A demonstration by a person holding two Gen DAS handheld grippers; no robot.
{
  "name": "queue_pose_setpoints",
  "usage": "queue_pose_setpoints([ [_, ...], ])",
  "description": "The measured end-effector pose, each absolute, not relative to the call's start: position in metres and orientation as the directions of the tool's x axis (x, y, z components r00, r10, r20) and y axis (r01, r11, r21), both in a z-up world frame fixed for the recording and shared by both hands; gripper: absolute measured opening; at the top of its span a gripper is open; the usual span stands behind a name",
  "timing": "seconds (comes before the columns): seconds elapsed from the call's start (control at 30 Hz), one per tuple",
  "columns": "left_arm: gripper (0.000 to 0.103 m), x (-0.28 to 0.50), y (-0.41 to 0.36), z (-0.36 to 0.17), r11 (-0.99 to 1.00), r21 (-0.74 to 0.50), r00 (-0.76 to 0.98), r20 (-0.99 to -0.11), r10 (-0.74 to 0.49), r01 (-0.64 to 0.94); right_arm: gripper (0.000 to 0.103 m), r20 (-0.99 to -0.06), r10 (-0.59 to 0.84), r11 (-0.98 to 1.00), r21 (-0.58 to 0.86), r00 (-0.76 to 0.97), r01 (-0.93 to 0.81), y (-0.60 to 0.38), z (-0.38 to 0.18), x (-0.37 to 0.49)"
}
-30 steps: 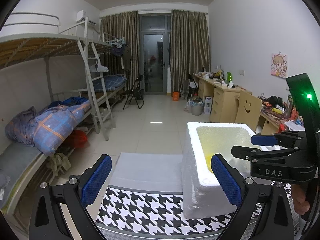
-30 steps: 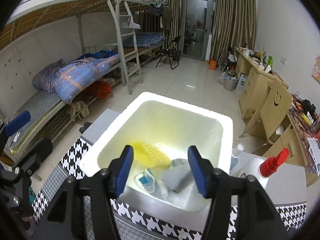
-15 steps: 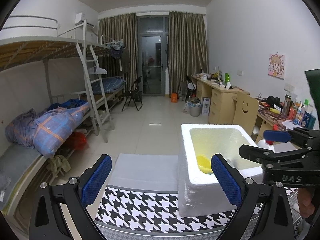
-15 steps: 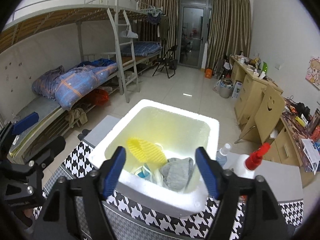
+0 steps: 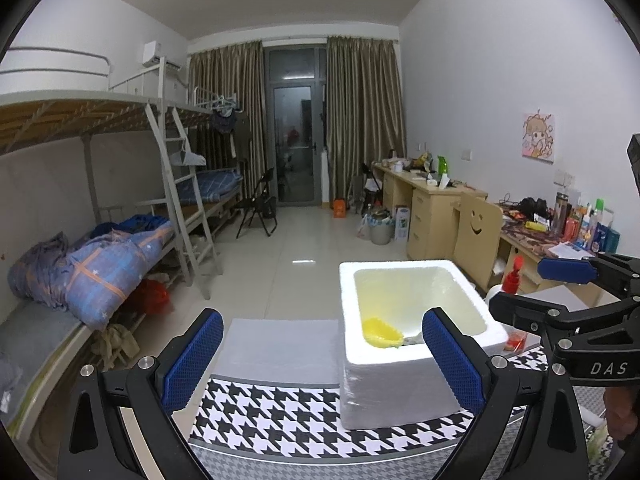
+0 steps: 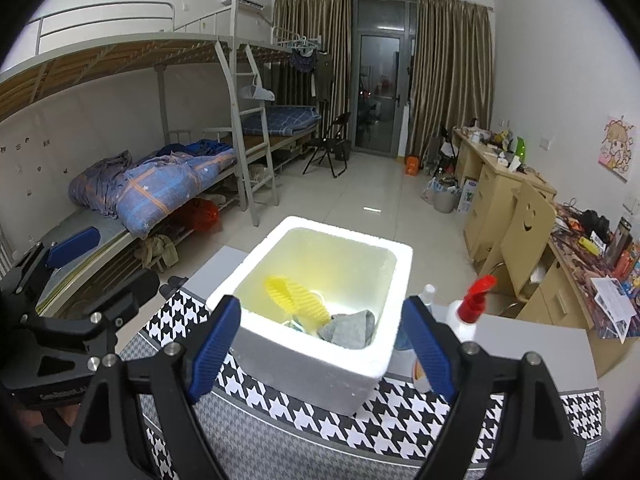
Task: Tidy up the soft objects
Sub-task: 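Withdraw both tools from the foam box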
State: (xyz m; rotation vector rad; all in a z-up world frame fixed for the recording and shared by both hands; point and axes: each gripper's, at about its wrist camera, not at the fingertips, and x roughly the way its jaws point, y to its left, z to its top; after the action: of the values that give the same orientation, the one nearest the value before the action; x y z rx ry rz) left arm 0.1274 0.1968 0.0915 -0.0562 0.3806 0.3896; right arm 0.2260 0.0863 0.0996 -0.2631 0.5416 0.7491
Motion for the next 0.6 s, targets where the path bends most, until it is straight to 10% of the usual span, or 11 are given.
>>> queue_pose_setpoints([
  [0.6,0.102,0.092,0.154,0.103,0.937,0.045,0.879,-0.333,0.341,-0.346,0.096,-0.473,0.576,0.734,-0.059,0.666,-0.677,0.040,0.111,0.188],
])
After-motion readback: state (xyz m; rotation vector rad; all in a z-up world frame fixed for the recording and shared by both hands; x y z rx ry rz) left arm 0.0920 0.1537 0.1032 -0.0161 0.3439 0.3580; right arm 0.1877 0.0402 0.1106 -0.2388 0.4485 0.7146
